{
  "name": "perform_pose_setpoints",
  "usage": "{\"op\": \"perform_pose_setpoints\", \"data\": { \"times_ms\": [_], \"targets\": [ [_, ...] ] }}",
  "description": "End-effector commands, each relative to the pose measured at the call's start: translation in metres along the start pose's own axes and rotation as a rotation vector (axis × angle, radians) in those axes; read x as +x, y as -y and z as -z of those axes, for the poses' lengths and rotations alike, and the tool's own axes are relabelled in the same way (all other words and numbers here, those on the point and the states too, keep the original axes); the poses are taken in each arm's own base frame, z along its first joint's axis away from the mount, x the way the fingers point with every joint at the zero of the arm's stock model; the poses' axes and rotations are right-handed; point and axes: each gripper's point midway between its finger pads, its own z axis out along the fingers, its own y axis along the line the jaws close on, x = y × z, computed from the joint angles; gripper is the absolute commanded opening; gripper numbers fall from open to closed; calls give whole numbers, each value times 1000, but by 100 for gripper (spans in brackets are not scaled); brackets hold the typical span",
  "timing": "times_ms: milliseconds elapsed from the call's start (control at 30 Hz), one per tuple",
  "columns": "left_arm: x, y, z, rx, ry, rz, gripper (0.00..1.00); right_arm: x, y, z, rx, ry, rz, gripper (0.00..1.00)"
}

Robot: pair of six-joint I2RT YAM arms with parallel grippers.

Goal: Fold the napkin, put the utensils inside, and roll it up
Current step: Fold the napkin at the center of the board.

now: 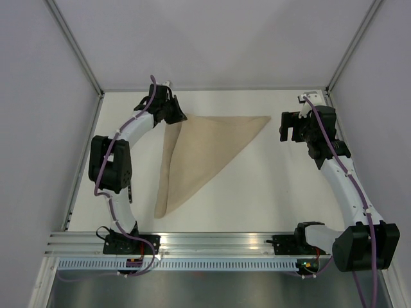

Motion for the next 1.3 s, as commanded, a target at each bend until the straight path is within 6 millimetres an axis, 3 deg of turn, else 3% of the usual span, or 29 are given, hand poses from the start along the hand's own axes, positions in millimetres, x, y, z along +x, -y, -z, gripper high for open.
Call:
{"op": "perform_pose_setpoints", "data": {
  "times_ms": [0,300,1267],
  "targets": [
    [-12,10,-2,43,-12,-39,2,-4,6,3,32,17,2,98],
    [-33,11,-9,50,-4,-41,2,-3,7,2,36,12,5,98],
    [-52,-11,-20,28,-9,-17,2,2,8,-2,40,-6,10,98]
  ]
}}
